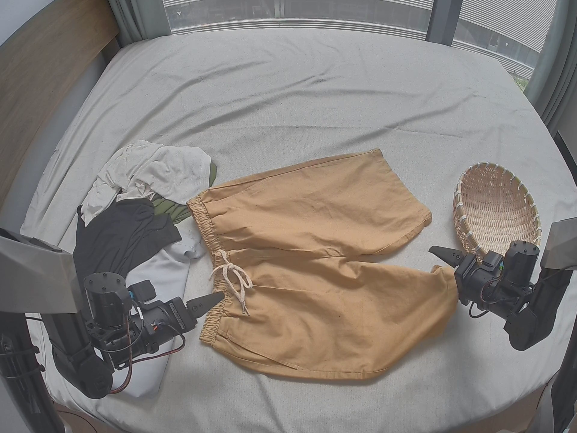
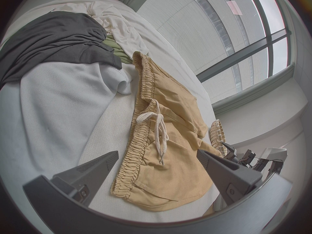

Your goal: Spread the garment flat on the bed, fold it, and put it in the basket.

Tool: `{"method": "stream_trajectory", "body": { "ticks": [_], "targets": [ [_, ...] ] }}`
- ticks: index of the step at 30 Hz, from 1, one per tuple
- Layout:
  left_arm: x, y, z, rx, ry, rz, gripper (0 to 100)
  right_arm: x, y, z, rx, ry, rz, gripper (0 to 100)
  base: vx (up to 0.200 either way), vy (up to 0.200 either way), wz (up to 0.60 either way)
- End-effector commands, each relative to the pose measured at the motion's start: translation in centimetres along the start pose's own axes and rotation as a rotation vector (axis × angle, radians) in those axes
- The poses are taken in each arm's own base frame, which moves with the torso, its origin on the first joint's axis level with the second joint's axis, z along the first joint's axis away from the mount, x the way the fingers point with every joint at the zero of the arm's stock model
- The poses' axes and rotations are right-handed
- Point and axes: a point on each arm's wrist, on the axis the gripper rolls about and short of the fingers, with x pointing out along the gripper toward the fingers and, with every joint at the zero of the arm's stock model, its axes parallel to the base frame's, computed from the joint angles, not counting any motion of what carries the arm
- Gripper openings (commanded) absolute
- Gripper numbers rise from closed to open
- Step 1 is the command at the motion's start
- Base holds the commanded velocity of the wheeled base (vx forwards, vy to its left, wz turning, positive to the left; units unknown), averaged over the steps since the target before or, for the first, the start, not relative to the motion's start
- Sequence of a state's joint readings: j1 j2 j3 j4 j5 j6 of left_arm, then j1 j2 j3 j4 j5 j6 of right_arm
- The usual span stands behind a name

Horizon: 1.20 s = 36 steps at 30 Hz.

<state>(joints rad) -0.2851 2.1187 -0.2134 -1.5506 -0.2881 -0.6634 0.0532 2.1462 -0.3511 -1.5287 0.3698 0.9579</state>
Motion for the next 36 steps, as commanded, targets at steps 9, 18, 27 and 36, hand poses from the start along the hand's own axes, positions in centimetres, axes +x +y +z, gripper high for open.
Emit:
{"method": "stream_trajectory", "body": {
  "ticks": [9, 18, 27, 36],
  "targets": [
    [0.0, 0.1, -0.1, -0.002, 0.005, 0.003, 100, 0.6, 0.6, 1.0, -0.019, -0.036, 0.039, 0, 0.000, 0.000, 0.00],
    [0.3, 0.3, -0.3, -0.006, 0.010, 0.017, 100, 1.3, 2.4, 2.6, -0.066, -0.097, 0.122, 0, 0.000, 0.000, 0.00],
    [0.3, 0.3, -1.2, -0.007, 0.048, 0.023, 100, 3.5, 0.9, 3.4, -0.138, -0.114, 0.107, 0, 0.000, 0.000, 0.00],
    [0.7, 1.1, -2.6, -0.019, 0.097, 0.074, 100, 4.0, 0.7, 4.2, -0.169, -0.143, 0.114, 0, 0.000, 0.000, 0.00]
  ]
}}
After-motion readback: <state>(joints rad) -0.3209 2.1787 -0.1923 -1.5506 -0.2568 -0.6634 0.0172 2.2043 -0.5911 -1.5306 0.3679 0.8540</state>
